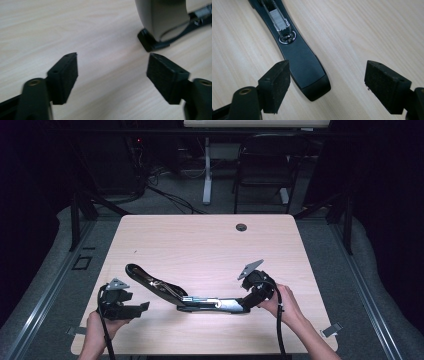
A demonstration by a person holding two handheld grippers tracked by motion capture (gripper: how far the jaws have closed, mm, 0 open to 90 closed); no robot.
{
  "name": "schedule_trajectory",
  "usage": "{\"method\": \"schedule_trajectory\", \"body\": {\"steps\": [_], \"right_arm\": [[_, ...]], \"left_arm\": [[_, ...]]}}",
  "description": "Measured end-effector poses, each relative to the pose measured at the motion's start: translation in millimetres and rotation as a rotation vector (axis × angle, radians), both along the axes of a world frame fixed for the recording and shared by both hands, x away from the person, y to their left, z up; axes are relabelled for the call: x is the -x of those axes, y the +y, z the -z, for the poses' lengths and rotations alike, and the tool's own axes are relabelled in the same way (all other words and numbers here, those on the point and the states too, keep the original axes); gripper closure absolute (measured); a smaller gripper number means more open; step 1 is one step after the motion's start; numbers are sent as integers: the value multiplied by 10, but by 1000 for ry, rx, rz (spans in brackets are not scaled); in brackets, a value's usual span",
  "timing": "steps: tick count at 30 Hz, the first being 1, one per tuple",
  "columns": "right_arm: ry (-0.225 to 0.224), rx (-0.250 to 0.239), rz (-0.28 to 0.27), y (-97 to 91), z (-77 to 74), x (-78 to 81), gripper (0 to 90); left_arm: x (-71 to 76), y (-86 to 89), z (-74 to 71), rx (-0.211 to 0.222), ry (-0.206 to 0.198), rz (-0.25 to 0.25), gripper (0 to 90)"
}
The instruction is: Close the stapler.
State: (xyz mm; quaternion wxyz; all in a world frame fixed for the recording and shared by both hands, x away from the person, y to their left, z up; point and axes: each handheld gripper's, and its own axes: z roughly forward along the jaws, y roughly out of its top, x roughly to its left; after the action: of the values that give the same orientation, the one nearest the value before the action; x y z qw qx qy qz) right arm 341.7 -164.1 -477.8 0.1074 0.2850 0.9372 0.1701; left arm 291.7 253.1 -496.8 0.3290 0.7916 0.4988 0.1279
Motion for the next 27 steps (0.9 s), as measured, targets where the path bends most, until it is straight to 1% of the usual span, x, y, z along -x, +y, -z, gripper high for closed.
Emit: {"method": "schedule_trajectory", "body": {"steps": [2,3,4,5,6,7,8,9,10,12,14,15,17,18,19,20,21,23,26,27], "right_arm": [[-8,-10,4,10,-14,-2,222],[-14,-17,6,19,-18,-3,227],[-18,-21,7,30,-23,-2,227],[-99,-109,20,54,59,2,227],[-104,-125,27,70,69,3,230],[-111,-108,27,81,59,3,230],[-58,-87,14,89,28,-4,229],[-111,-106,22,107,60,0,229],[-123,-111,30,123,63,5,233],[-137,-109,42,134,56,6,235],[-150,-112,53,132,48,7,247],[-157,-102,56,129,41,7,250],[-164,-105,62,118,38,4,253],[-167,-104,64,115,36,4,254],[-175,-107,67,112,32,8,256],[-178,-123,74,111,35,10,263],[-179,-119,74,112,27,10,263],[-185,-129,79,114,11,16,263],[-198,-127,74,140,-30,21,275],[-209,-146,82,160,-35,27,280]], "left_arm": [[-7,35,-34,14,-41,-44,338],[-8,54,-51,34,-57,-63,358],[-10,67,-65,56,-83,-76,398],[-14,73,-82,69,-114,-90,429],[-20,76,-104,83,-142,-96,468],[-30,73,-129,100,-177,-105,521],[-36,70,-144,106,-190,-109,559],[-41,61,-161,118,-217,-114,580],[-43,50,-169,125,-238,-119,644],[-54,34,-186,136,-250,-118,691],[-75,12,-197,167,-255,-122,743],[-86,0,-202,180,-253,-123,766],[-102,-22,-200,189,-252,-130,819],[-111,-22,-191,203,-251,-132,834],[-120,-20,-186,212,-242,-131,844],[-126,-17,-183,218,-239,-134,846],[-132,-21,-179,227,-239,-139,850],[-133,-26,-182,226,-238,-141,855],[-129,-32,-189,230,-239,-141,856],[-126,-35,-192,228,-241,-139,858]]}}
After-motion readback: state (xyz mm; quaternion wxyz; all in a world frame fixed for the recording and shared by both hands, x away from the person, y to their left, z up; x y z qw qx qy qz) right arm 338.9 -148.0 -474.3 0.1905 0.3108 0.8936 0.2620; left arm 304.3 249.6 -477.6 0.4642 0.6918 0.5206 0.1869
